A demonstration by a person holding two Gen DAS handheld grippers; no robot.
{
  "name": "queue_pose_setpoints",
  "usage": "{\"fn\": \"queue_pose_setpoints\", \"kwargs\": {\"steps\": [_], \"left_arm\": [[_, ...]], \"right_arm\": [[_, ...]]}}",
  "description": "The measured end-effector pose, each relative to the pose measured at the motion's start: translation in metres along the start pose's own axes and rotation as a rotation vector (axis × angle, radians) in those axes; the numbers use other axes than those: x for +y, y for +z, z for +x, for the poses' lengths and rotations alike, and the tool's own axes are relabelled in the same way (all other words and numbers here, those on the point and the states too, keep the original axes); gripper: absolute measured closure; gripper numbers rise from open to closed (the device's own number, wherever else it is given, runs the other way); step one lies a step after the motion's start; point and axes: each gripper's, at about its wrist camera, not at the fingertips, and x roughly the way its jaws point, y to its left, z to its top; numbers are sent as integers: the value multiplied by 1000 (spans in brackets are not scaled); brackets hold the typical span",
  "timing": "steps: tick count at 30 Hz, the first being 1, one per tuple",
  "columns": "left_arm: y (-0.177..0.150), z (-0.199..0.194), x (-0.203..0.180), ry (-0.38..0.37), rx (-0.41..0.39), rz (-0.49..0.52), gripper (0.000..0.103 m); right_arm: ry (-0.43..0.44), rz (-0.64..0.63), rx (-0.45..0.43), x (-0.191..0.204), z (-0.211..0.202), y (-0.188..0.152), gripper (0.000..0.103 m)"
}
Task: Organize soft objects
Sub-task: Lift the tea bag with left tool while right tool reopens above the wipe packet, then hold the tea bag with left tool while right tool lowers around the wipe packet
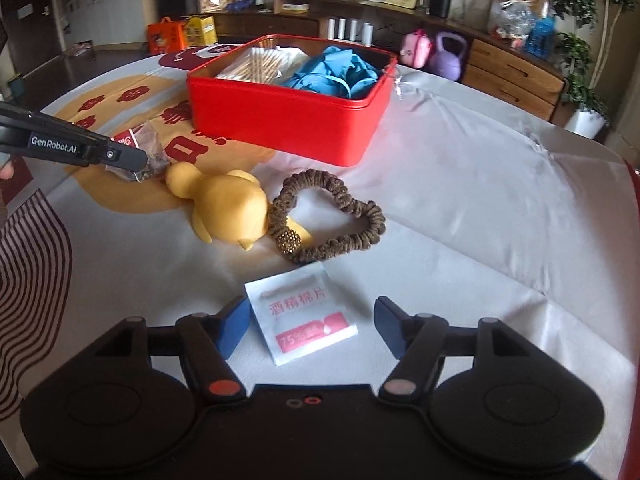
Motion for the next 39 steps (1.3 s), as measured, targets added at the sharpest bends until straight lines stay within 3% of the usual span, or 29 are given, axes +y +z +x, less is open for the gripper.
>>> {"fn": "queue_pose_setpoints", "kwargs": {"steps": [5,8,10,18,26,39], "left_arm": [[-1,3,0,2,8,2,88],[-1,4,-1,2,9,9,88],[-1,5,-2,2,9,10,88],[-2,-1,-7,-8,5,20,88],[-6,-11,-8,-24,0,19,88],[-14,-31,-3,-44,-5,30,88]], "right_arm": [[76,-42,-10,1,1,0,35],[70,-52,-17,5,-1,-3,39],[61,-37,-26,4,-4,-4,51],[27,39,-54,9,-14,-12,61],[-25,93,-64,23,-24,-20,64],[-21,139,-87,40,-49,-24,64]]}}
